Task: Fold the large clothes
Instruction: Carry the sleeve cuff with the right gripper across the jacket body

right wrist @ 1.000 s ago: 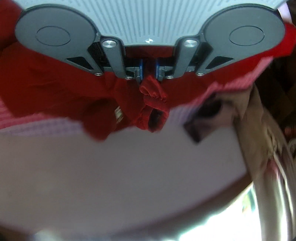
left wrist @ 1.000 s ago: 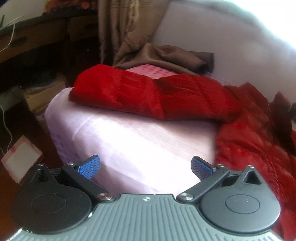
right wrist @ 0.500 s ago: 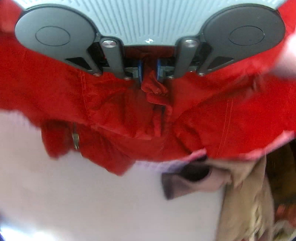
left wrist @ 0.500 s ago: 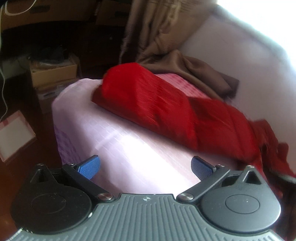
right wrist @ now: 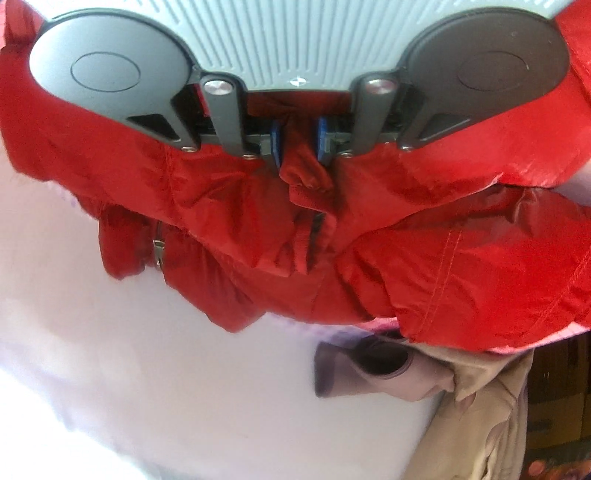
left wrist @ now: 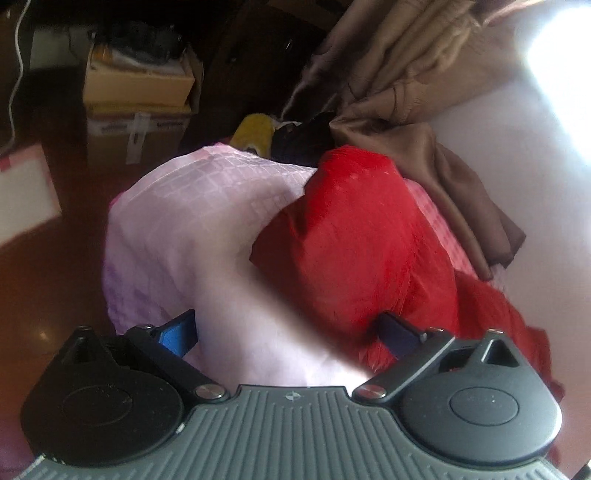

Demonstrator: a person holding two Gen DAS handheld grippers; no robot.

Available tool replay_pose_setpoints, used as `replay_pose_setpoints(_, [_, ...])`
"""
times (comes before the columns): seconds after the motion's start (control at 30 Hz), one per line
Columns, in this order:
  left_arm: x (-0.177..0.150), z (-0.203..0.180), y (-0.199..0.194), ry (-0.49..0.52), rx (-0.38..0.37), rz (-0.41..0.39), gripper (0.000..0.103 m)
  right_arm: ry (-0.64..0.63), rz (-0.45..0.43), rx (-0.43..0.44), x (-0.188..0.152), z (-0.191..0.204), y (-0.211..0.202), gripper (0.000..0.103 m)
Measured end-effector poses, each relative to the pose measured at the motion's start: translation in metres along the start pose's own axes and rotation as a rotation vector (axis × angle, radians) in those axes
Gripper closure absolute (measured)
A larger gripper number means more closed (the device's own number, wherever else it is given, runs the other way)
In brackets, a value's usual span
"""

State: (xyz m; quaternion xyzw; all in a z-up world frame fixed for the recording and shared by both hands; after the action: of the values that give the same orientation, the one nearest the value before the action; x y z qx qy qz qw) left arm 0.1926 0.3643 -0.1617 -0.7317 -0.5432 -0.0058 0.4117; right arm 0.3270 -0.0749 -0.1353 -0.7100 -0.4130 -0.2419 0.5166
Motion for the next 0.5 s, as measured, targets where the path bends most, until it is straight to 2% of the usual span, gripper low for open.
replay_pose_setpoints(0.07, [0.002,-0.001,0.001,-0.022,-0.018,-0.015,0.024,0.019,0.002,0.015,0.0,-0.002,0.001,0.085])
replay_pose_setpoints(0.17, [0.002,-0.003,0.0,-0.015,0.011,-0.029,0.031,0.062,0.008,0.04,0.0,-0.008,0.002,0.082])
replay_pose_setpoints(0.27, [0.0,-0.004,-0.008,-0.017,0.035,-0.045,0.035,0.106,0.019,0.049,-0.001,-0.015,0.004,0.069])
replay_pose_setpoints(0.3, [0.0,-0.006,-0.01,-0.002,0.05,-0.045,0.035,0.124,0.025,0.047,-0.001,-0.018,0.005,0.052])
replay_pose_setpoints(0.33, [0.001,-0.007,-0.012,0.02,0.069,-0.047,0.035,0.146,0.035,0.036,-0.002,-0.022,0.006,0.025])
replay_pose_setpoints(0.4, [0.001,-0.011,-0.014,0.057,0.101,-0.044,0.035,0.203,0.081,0.016,-0.006,-0.033,0.014,0.0])
replay_pose_setpoints(0.5, [0.002,-0.015,-0.02,0.083,0.129,-0.033,0.036,0.285,0.107,0.082,-0.008,-0.044,0.014,0.0])
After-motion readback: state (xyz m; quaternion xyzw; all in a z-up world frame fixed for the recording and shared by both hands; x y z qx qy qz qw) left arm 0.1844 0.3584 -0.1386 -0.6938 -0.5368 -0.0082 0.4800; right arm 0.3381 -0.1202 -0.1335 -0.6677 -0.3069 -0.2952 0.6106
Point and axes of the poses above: each gripper's, at about its wrist camera, not at the fingertips, and y roughly the way its jaws point, z to its left, x to its top, the point moved 9 cm from there along y, roughly the way its jaws point, and after that the axes turned 10 degrees about -x, right-handed, at the moved point
